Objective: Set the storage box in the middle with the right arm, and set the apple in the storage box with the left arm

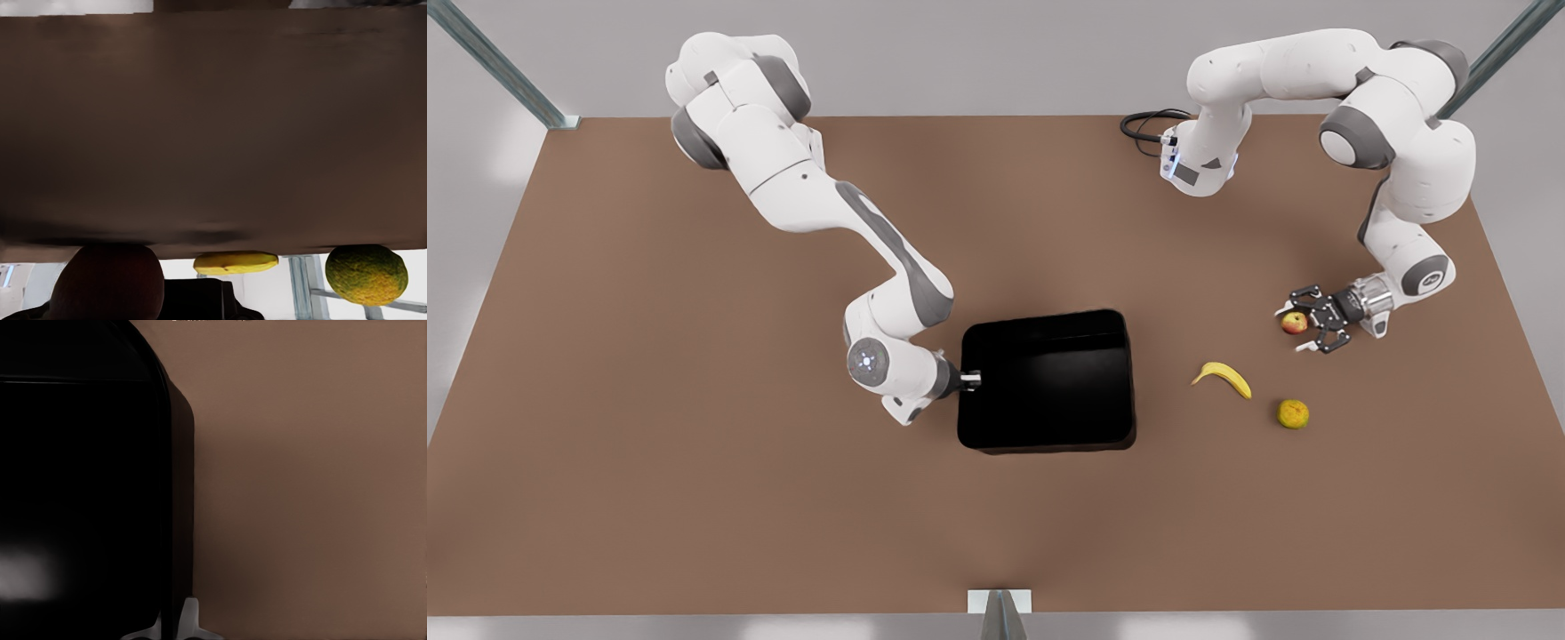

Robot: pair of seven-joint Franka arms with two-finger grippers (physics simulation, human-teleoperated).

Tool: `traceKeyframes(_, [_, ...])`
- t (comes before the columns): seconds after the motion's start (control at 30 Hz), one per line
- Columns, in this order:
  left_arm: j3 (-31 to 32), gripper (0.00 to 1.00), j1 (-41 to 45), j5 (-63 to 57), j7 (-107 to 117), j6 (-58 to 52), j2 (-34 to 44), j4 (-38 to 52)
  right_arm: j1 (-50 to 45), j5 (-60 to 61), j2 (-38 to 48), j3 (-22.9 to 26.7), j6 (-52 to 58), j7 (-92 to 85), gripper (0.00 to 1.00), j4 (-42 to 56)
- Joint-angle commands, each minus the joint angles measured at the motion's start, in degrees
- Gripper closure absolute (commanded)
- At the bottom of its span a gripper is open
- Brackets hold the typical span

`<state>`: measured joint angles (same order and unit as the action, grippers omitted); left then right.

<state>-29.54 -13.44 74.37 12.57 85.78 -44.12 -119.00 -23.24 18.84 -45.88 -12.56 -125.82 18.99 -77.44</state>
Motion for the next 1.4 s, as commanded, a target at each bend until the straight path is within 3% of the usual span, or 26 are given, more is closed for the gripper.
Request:
traceKeyframes(0.0, [0.0,0.00,-0.3,0.1,0.0,0.0,-0.1,0.0,-0.1,-0.2,-0.1,0.0,0.1,0.0,0.79,0.0])
traceKeyframes(0.03, [0.4,0.00,-0.5,0.1,-0.7,0.1,-0.4,0.0,0.0,-0.2,-0.1,0.0,0.1,0.0,0.79,0.1])
traceKeyframes(0.1, [0.8,0.00,-1.1,0.2,-1.5,0.1,-1.0,-0.1,0.0,-0.2,0.0,0.0,0.1,0.6,0.00,0.4])
traceKeyframes(0.23, [0.9,0.00,-1.2,0.6,-1.5,-0.1,-1.1,-0.2,0.0,0.1,0.4,-0.9,0.2,1.0,0.00,0.6])
traceKeyframes(0.27, [0.9,0.08,-1.2,0.8,-1.5,-0.1,-1.1,-0.2,0.2,3.7,0.6,-0.9,1.3,1.1,0.00,1.9])
traceKeyframes(0.3, [0.9,0.21,-1.2,1.1,-1.5,-0.1,-1.2,-0.2,0.8,4.8,2.3,-0.9,3.5,1.2,0.00,2.5])
traceKeyframes(0.33, [0.9,0.47,-1.2,1.1,-1.4,-0.1,-1.2,-0.1,2.5,5.4,5.5,-0.7,8.8,1.3,0.00,3.2])
traceKeyframes(0.37, [0.9,0.64,-1.2,1.1,-1.2,-0.1,-1.2,-0.1,5.1,6.1,10.6,-0.7,14.9,1.4,0.00,3.2])
traceKeyframes(0.43, [0.9,0.78,-1.5,1.2,-1.4,0.0,-1.2,-0.1,11.5,1.0,17.0,1.0,31.7,0.2,0.00,8.6])
traceKeyframes(0.47, [0.9,0.79,-1.6,1.3,-1.4,0.0,-1.2,-0.1,14.1,-9.7,17.1,1.0,45.6,-8.3,0.00,18.5])
traceKeyframes(0.5, [1.1,0.79,-1.6,1.4,-1.2,0.0,-1.2,-0.1,16.8,-20.2,18.5,1.0,55.4,-18.4,0.00,22.2])
traceKeyframes(0.6, [1.1,0.79,-1.6,1.5,-0.2,-0.7,-1.1,0.0,25.0,-27.6,28.1,2.2,54.5,-18.5,0.00,14.0])
traceKeyframes(0.63, [1.1,0.79,-1.6,1.5,1.2,-1.4,-0.4,0.1,27.5,-27.5,36.6,2.3,45.9,-18.4,0.00,2.0])
traceKeyframes(0.67, [1.1,0.79,-1.6,1.5,2.5,-1.8,0.2,0.1,29.3,-25.4,52.4,2.4,26.9,-18.4,0.00,-23.9])
traceKeyframes(0.7, [1.1,0.79,-1.6,1.5,3.7,-1.8,0.8,0.1,29.4,-22.7,57.6,3.0,19.7,-18.5,0.00,-33.4])
traceKeyframes(0.97, [6.9,0.79,6.4,-1.1,21.4,11.2,15.7,-1.5,28.8,-22.2,55.9,3.0,21.5,-19.3,0.00,-32.7])
traceKeyframes(1.07, [9.9,0.79,13.2,4.3,26.6,20.0,22.2,-7.7,28.8,-21.1,55.8,3.0,22.2,-19.3,0.00,-32.5])
traceKeyframes(1.33, [25.7,0.79,23.5,23.1,36.2,44.5,28.2,-10.0,28.8,-21.1,55.9,3.0,22.3,-19.3,0.00,-32.4])
traceKeyframes(1.37, [31.2,0.79,23.8,25.7,38.5,51.6,28.9,-9.7,28.8,-21.1,55.9,3.0,22.3,-19.3,0.00,-32.4])
